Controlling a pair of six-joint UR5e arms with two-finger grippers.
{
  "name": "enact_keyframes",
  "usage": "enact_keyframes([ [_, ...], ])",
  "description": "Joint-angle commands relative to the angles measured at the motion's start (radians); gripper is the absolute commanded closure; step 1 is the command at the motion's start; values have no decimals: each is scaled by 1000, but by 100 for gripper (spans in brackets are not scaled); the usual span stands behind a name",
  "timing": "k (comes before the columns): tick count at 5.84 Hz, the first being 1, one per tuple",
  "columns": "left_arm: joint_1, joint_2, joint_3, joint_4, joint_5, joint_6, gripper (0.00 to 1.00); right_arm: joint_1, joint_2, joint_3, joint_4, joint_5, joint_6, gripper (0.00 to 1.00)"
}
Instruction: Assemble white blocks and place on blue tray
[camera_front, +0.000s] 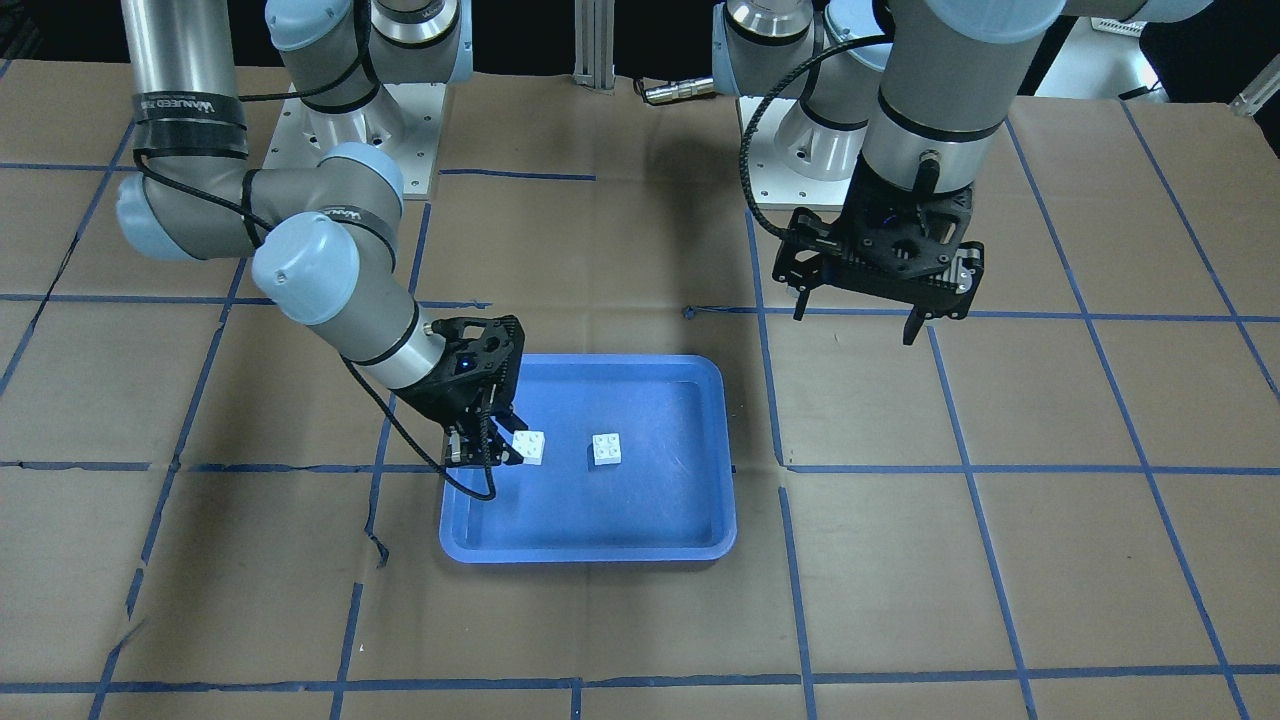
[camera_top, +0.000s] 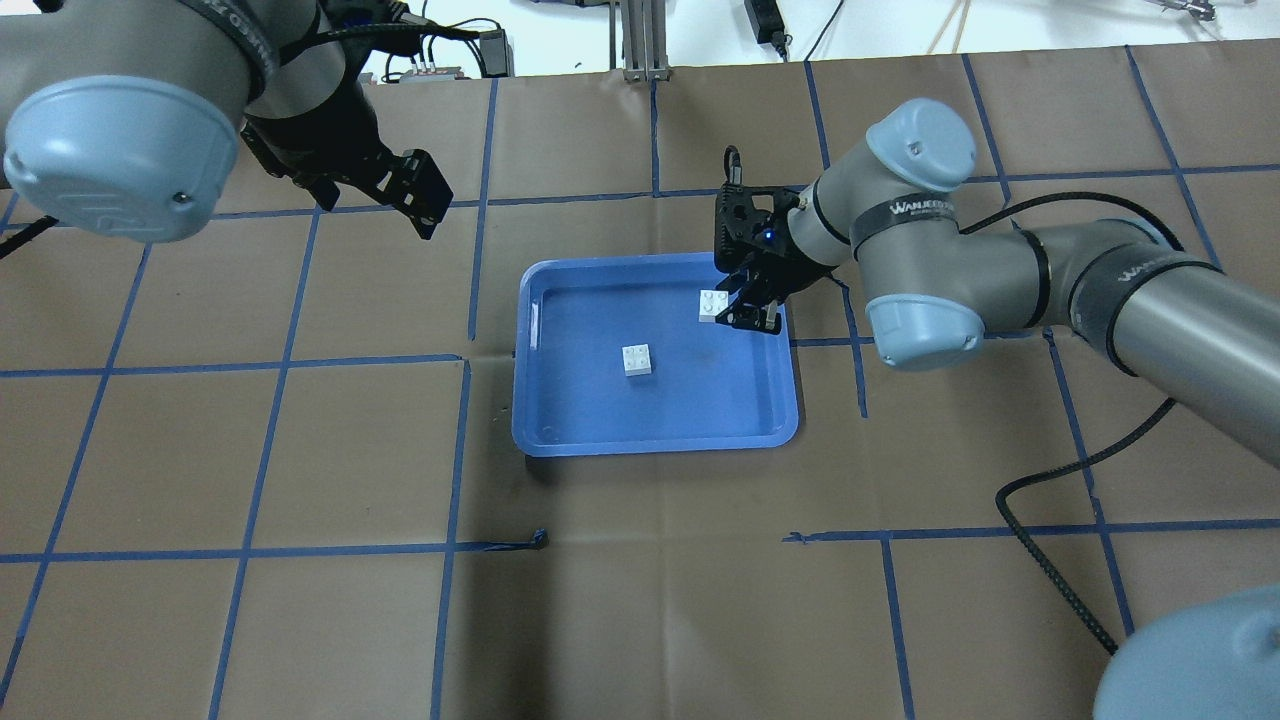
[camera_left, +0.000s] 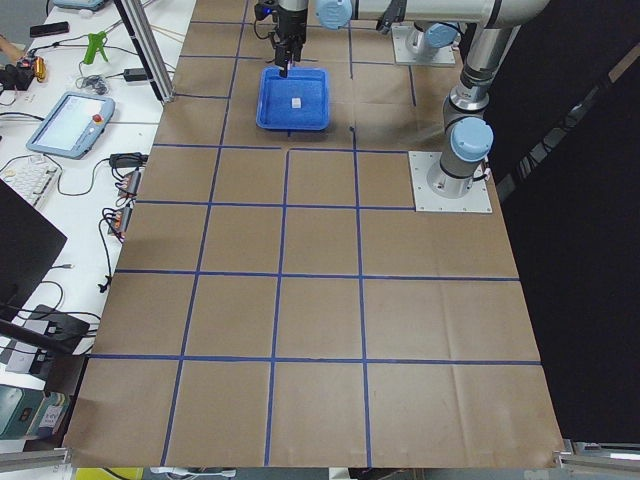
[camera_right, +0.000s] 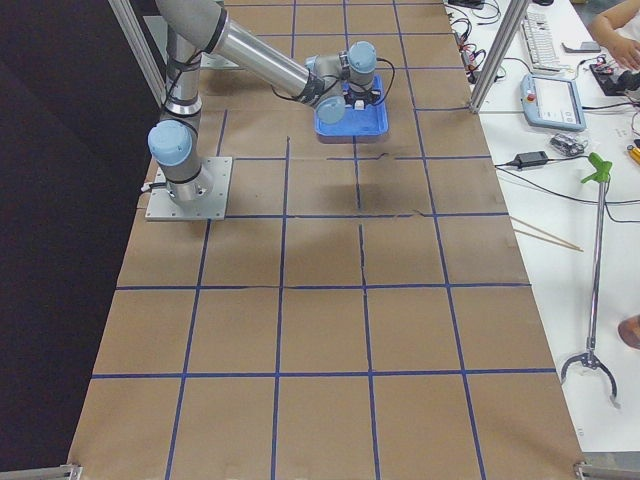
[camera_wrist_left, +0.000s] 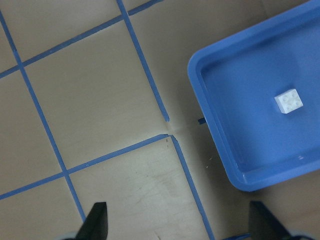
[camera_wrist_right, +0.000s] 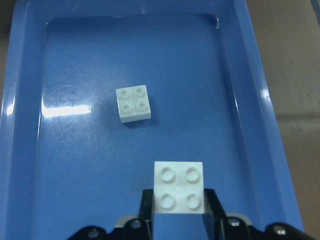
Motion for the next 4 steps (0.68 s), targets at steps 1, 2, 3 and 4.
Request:
enact_keyframes([
  [1,39,54,-8,5,-26,-16,1,53,53,55,-156,-2,54,78],
  [2,45,62,-13,8,-26,-60,1,53,83,57,-187,-2,54,78],
  [3,46,63,-13,10,-26,-121,1,56,90,58,-187,0,54,78],
  [4,46,65,-14,9,-26,-125,1,65,93,58,-191,0,54,78],
])
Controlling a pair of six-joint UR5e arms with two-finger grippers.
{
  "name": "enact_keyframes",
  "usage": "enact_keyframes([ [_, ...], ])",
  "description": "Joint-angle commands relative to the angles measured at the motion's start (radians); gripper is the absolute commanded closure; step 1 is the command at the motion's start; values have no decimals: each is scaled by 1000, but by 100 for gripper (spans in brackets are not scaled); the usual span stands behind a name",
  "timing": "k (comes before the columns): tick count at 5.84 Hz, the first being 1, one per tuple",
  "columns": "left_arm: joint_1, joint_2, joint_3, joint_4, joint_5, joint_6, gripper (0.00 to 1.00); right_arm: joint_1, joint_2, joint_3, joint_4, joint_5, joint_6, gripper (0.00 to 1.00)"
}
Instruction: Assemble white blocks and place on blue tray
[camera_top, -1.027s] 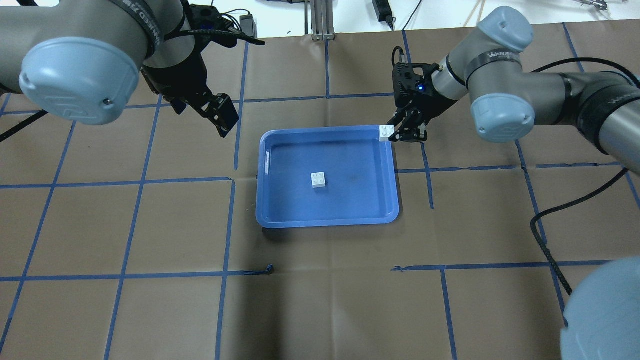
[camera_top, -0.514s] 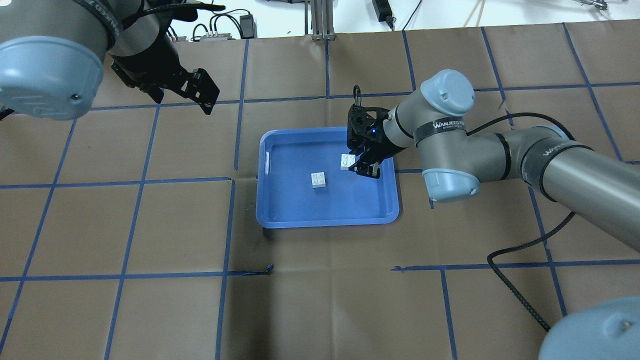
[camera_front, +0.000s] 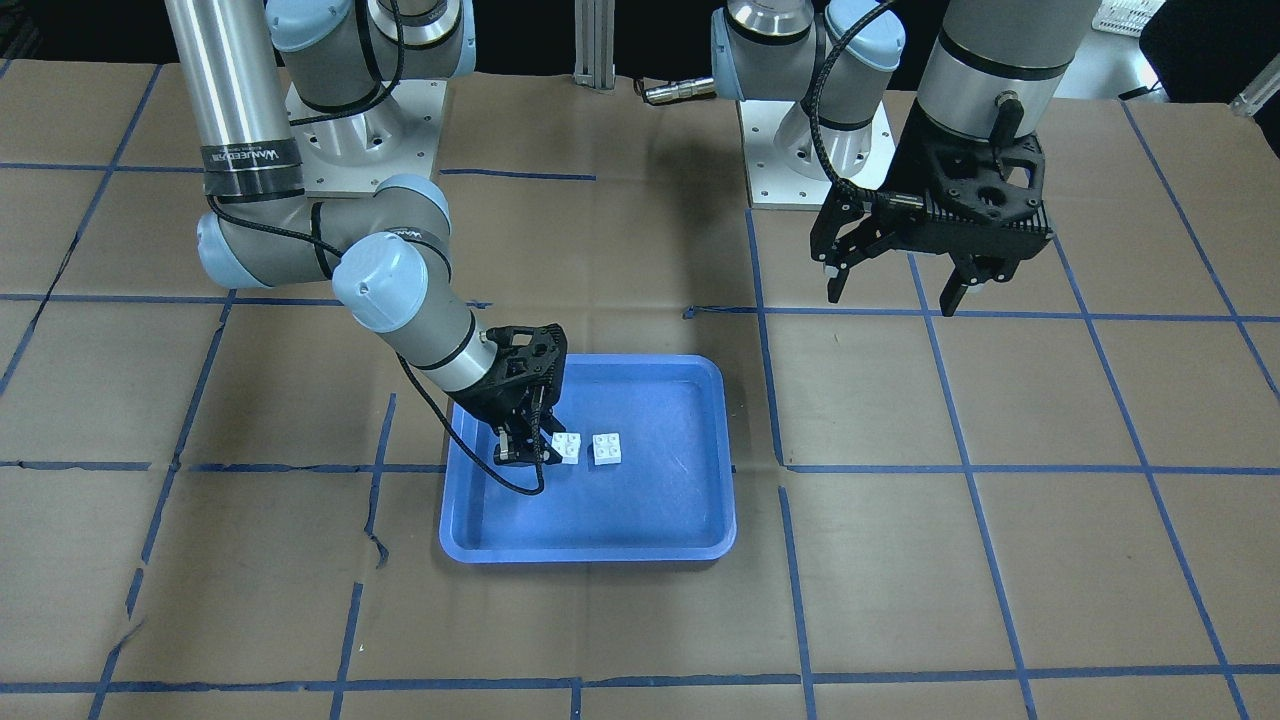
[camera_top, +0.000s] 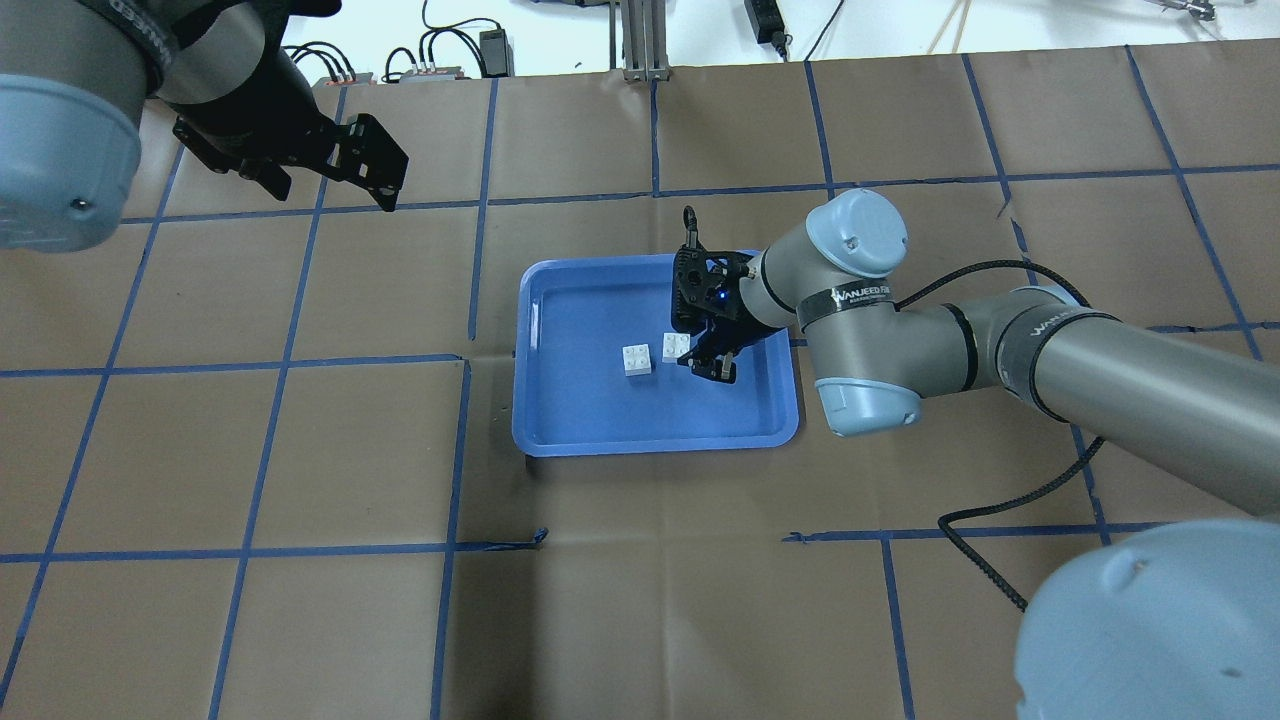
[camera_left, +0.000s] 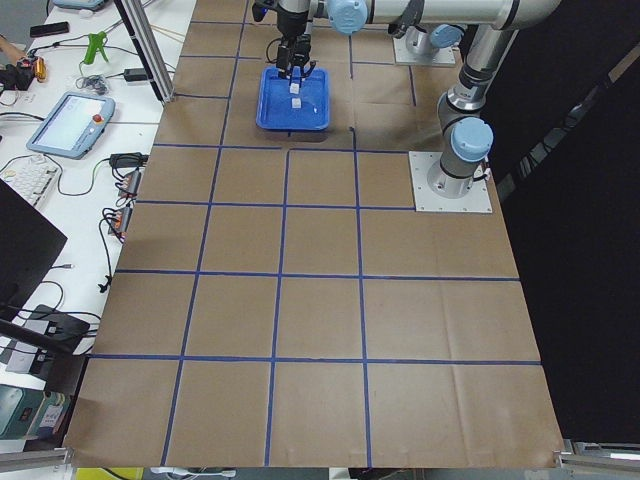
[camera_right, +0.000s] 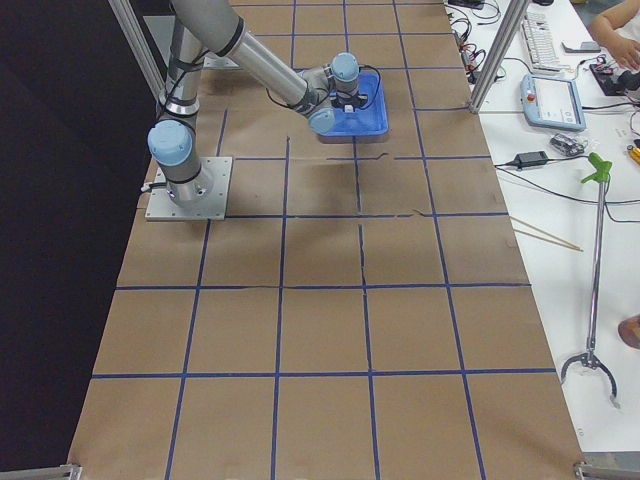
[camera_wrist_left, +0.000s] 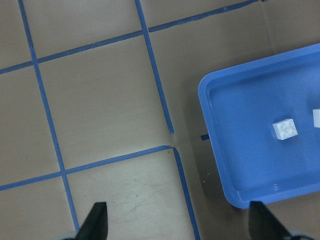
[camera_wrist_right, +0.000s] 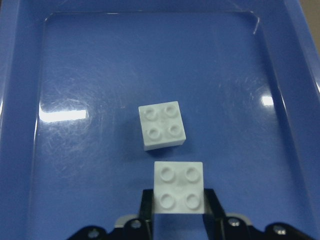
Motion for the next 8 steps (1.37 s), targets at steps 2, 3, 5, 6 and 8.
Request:
enact_keyframes([
  [2,24,4,-3,-1,0,-58,1,19,36,-1,-49,2,25,78],
  [3,25,4,-4,-1,0,-62,1,21,38,-2,-50,0,25,78],
  [5,31,4,-20,1,-5,-59,1,23,36,-4,-54,3,54,78],
  [6,33,4,-20,1,-3,-59,1,24,36,-4,-51,2,59,78],
  [8,31,4,-20,1,-5,-57,1,24,36,-4,-47,2,60,78],
])
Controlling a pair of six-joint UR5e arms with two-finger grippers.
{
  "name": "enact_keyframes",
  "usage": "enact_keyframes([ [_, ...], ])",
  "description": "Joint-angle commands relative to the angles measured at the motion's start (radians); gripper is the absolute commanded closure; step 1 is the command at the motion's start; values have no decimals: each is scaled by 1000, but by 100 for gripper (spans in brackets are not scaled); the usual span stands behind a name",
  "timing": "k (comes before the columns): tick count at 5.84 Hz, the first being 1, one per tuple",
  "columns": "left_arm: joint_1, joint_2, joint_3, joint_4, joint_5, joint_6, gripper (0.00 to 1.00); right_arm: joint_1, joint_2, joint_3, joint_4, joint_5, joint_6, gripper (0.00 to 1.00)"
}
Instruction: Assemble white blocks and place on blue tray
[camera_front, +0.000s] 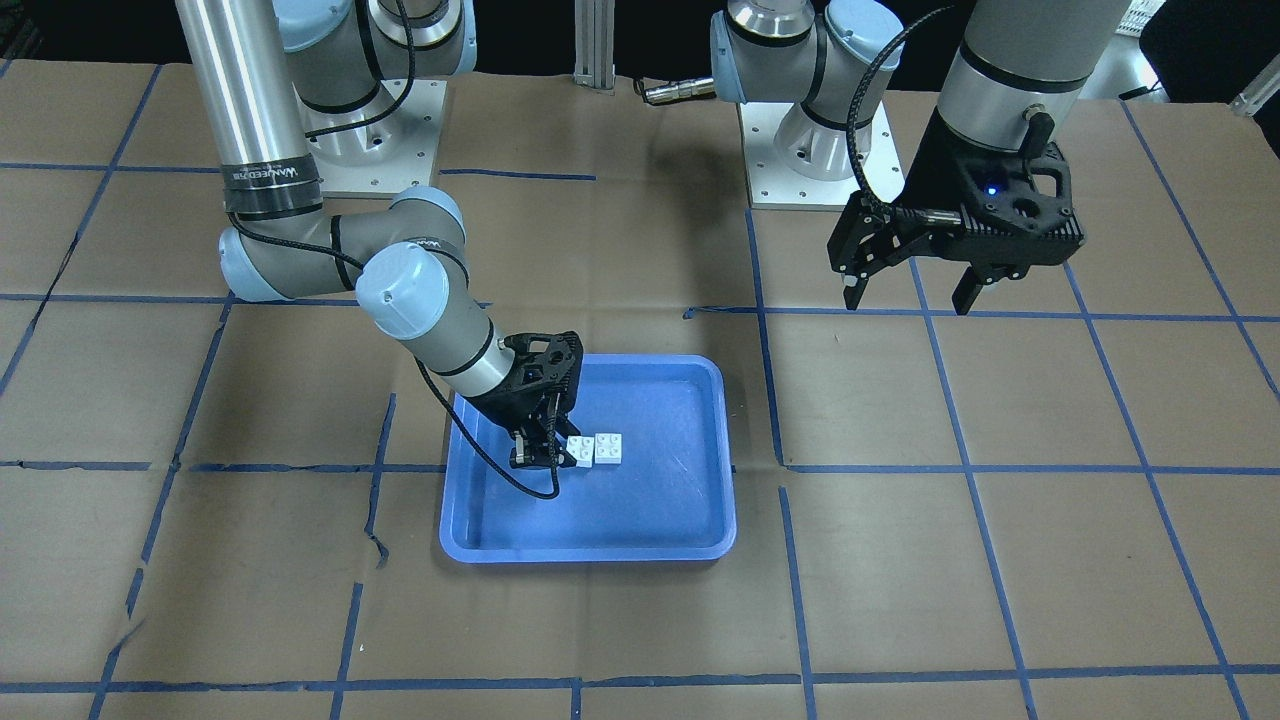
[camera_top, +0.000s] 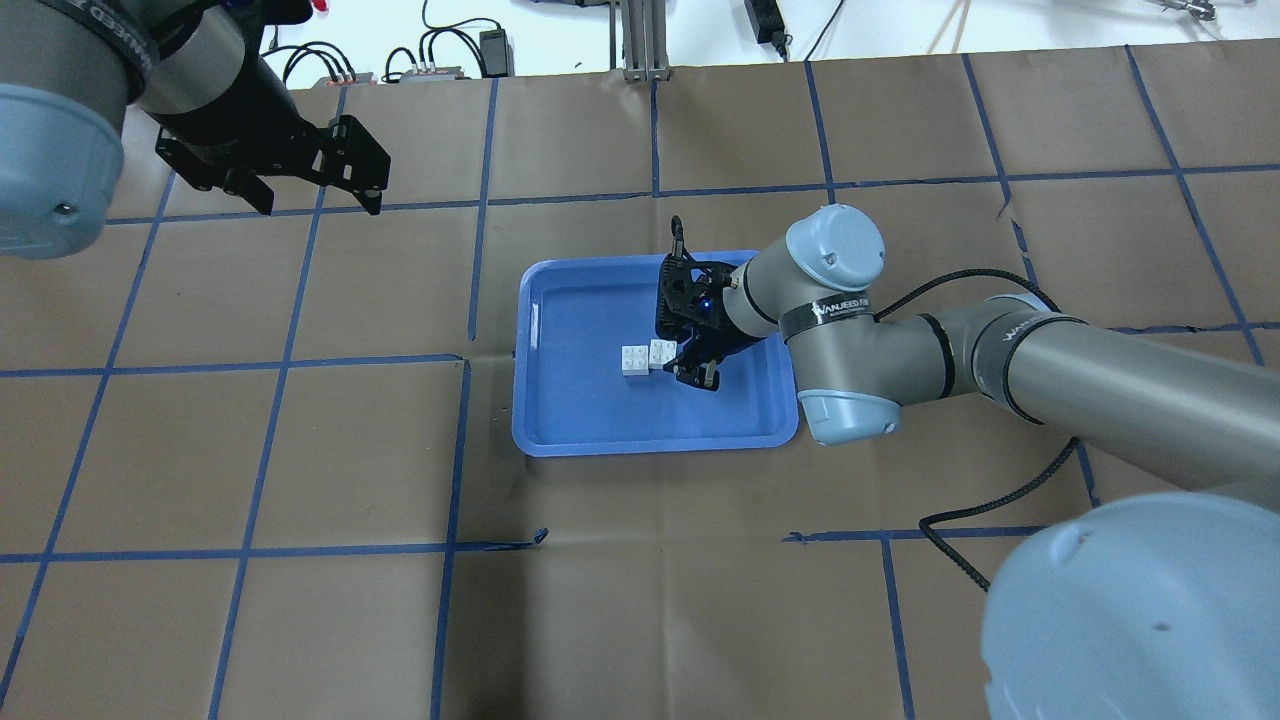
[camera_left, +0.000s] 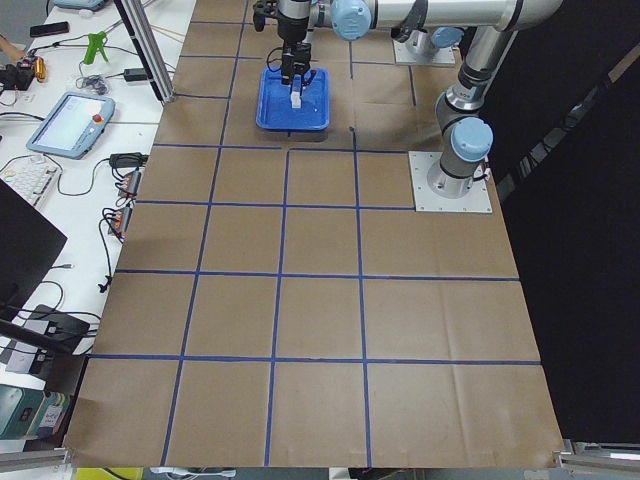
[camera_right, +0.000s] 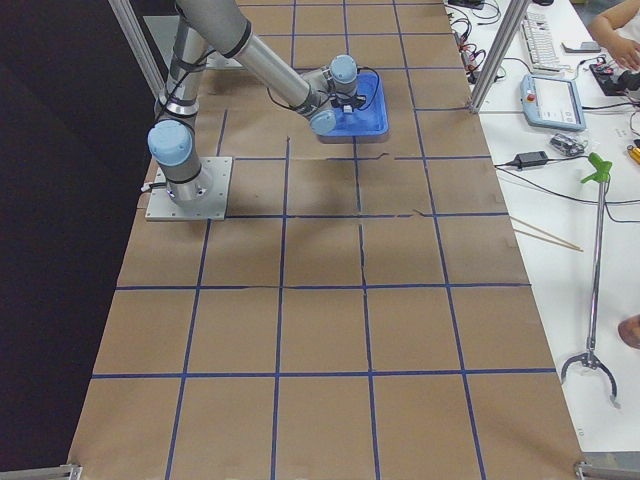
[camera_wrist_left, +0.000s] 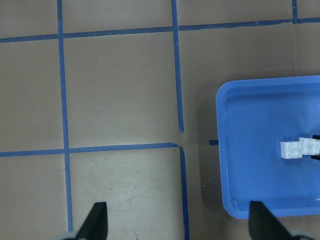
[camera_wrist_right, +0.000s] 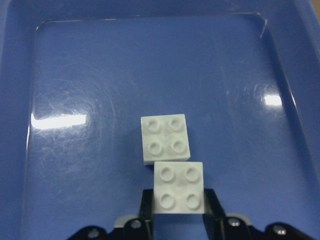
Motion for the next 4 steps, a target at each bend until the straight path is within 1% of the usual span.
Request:
enact_keyframes([
  [1,-1,0,-2,0,0,2,1,0,0,0,2,0,2,78],
  [4,-1,0,-15,0,-3,8,1,9,0,1,5,0,3,78],
])
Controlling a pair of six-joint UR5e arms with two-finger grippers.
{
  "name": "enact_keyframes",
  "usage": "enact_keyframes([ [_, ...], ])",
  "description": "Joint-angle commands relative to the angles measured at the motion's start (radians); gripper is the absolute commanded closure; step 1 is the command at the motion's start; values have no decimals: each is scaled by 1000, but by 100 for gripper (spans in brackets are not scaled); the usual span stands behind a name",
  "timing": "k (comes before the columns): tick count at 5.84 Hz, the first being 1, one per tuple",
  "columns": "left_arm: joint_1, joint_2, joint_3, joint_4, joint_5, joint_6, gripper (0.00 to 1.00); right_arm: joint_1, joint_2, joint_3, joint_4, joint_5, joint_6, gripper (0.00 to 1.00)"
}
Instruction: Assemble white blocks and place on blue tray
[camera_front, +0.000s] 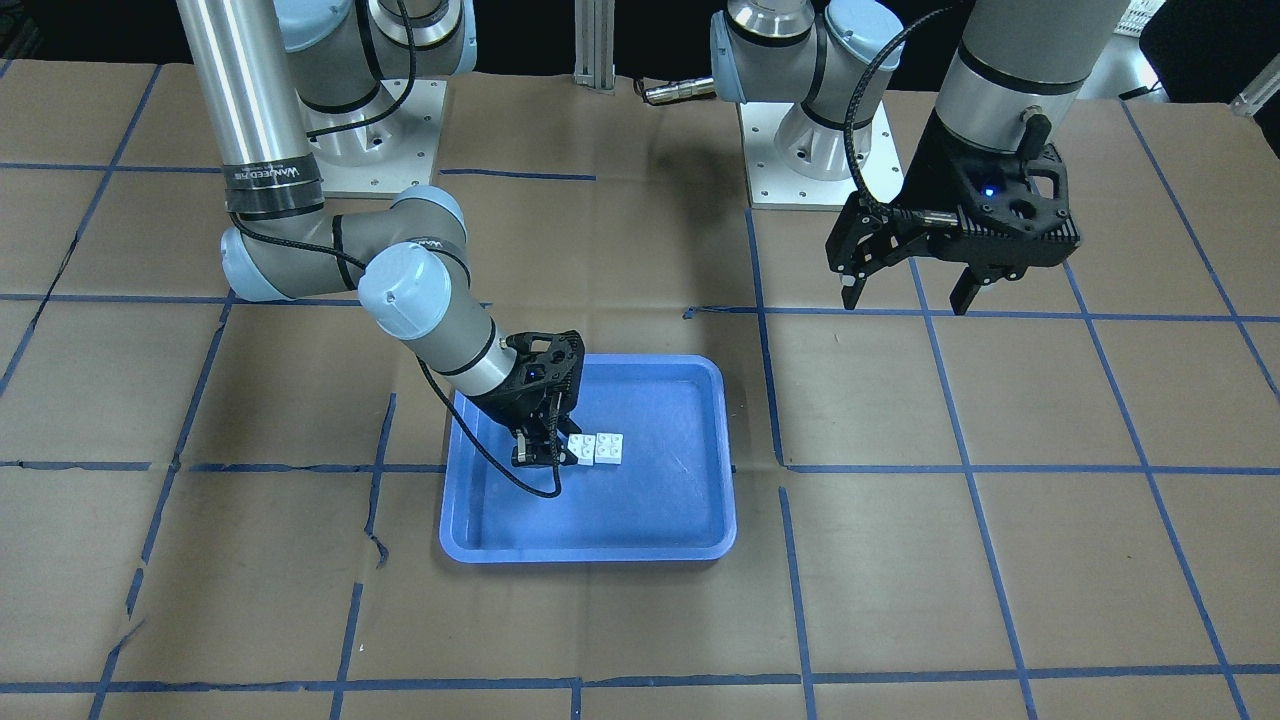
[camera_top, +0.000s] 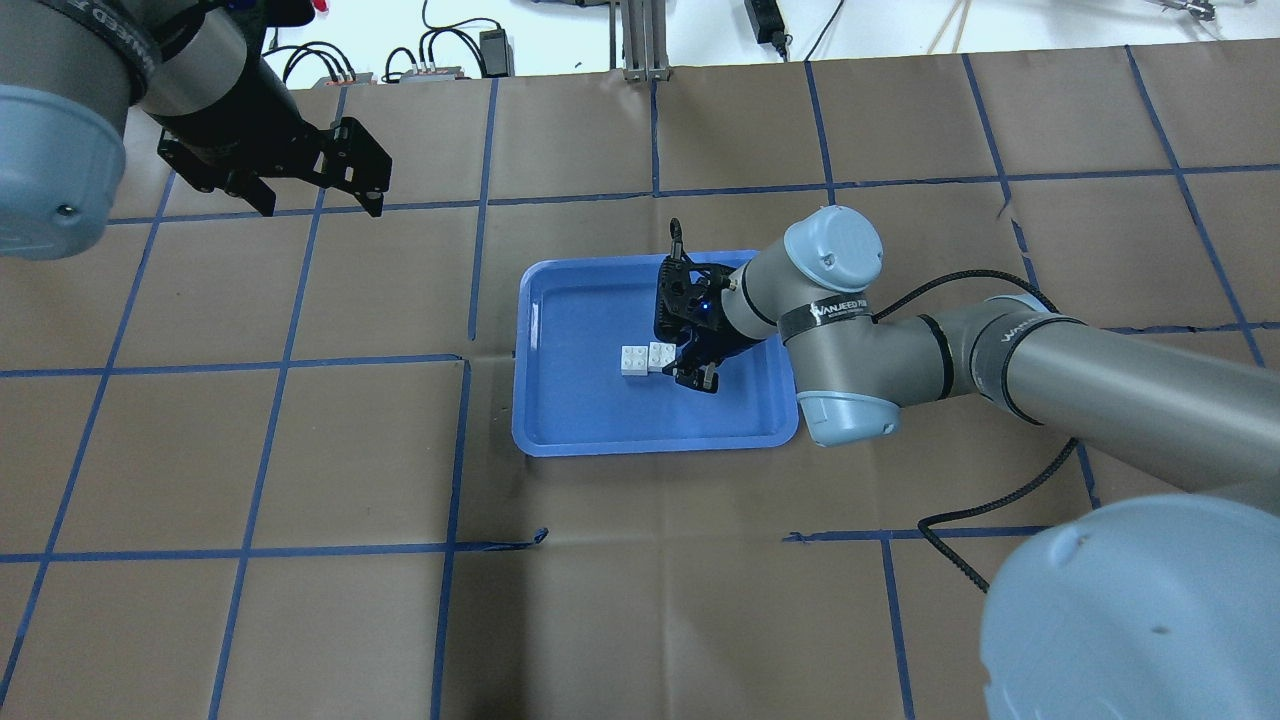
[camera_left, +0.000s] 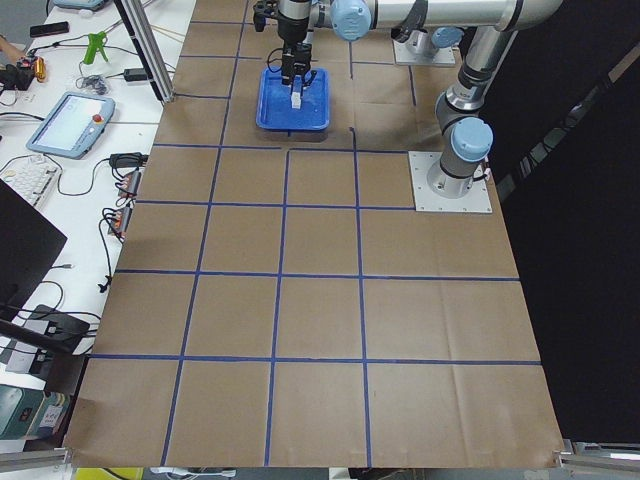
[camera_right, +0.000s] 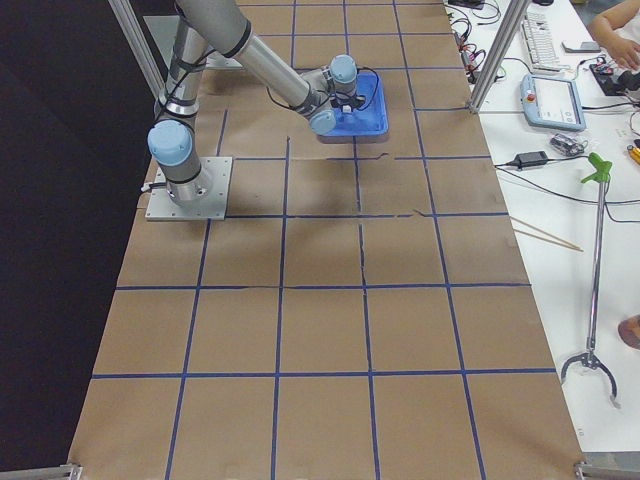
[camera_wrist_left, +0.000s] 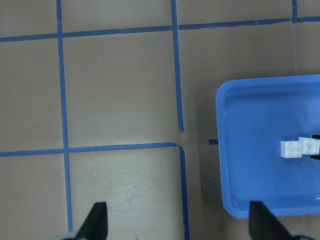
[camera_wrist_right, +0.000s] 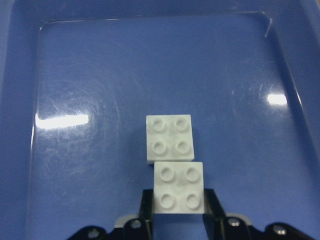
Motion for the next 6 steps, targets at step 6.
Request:
enact_keyframes([
  [6,0,0,-17,12,-3,-4,1,6,0,3,1,-2,2,77],
])
